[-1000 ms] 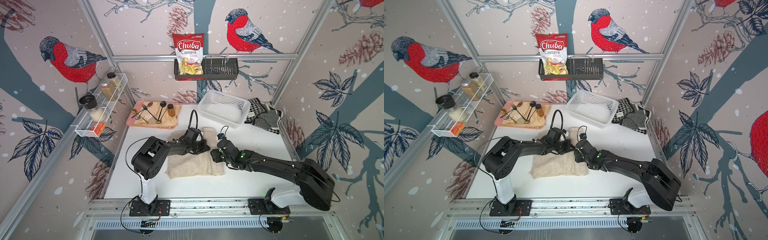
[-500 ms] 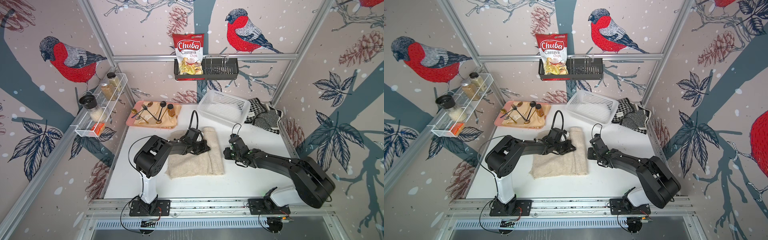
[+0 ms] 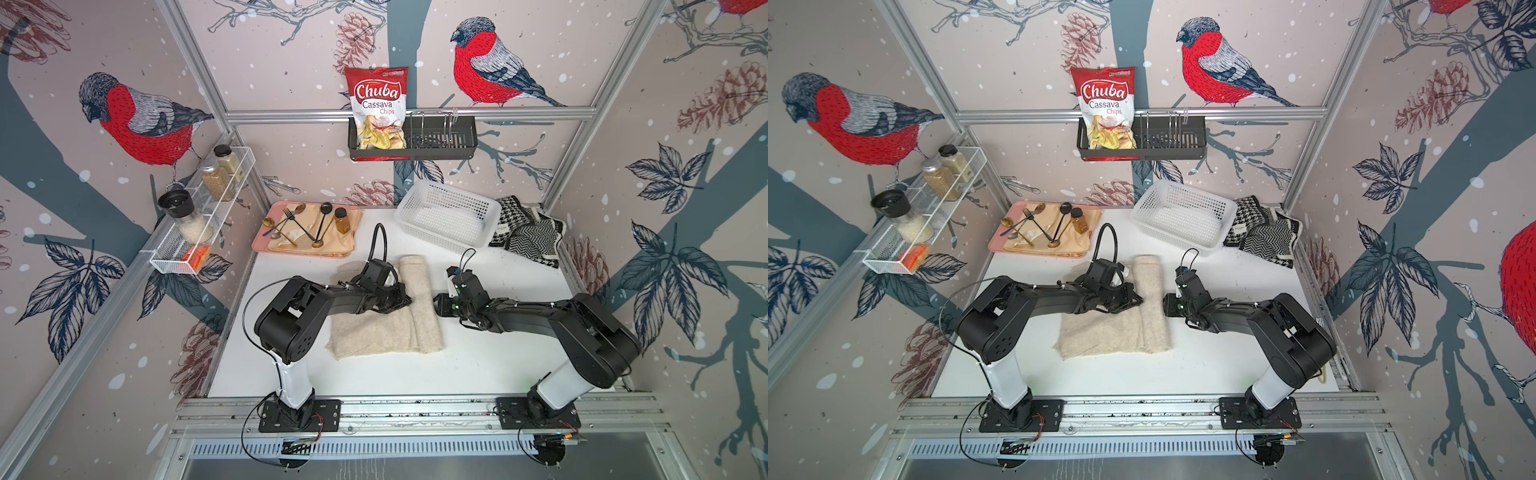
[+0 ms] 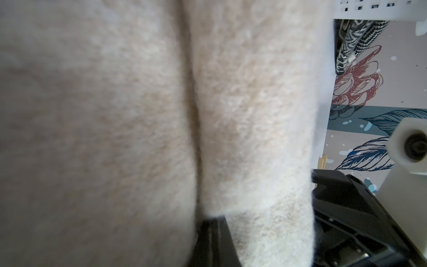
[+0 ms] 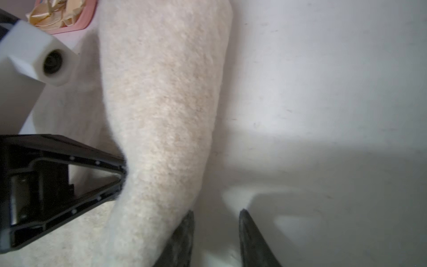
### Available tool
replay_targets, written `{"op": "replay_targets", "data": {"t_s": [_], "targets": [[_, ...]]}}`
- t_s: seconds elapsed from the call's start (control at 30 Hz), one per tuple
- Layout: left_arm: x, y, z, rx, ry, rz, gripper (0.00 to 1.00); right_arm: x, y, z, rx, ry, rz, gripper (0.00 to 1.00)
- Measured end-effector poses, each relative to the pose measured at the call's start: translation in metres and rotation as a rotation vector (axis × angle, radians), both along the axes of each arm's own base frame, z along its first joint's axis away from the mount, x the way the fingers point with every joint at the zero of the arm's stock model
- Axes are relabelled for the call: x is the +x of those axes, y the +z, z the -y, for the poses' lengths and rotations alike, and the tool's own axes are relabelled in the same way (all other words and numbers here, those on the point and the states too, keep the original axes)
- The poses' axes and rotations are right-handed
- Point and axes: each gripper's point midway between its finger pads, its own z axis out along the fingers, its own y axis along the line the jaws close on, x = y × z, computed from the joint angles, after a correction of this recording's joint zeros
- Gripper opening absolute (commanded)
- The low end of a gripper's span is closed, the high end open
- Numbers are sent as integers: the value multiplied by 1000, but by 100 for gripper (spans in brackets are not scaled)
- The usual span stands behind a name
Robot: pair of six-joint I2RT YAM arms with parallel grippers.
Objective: Roll up the scarf and place it into the basket
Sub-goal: Roll the scarf at the center of the board.
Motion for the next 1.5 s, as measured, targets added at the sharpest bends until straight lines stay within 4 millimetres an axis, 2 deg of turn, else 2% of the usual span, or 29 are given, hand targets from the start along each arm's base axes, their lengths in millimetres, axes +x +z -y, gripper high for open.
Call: {"op": "replay_targets", "data": {"t_s": [0.27,0.6,0.73,1.13,1.5], "targets": [[2,-2,-5,-9,8,-1,0,-8,28,-25,80,77,46,38],[2,6,-34,-11,71,1,0,-17,40,-62,124,174,49,39],[-2,13,-40,-10,80,8,0,-18,49,-75,145,204,69,39],[-5,20,-58,18,120,6,0,-22,51,-91,162,250,73,40],[-17,12,-87,68,169,-15,0,-34,52,-124,167,336,76,40]]}}
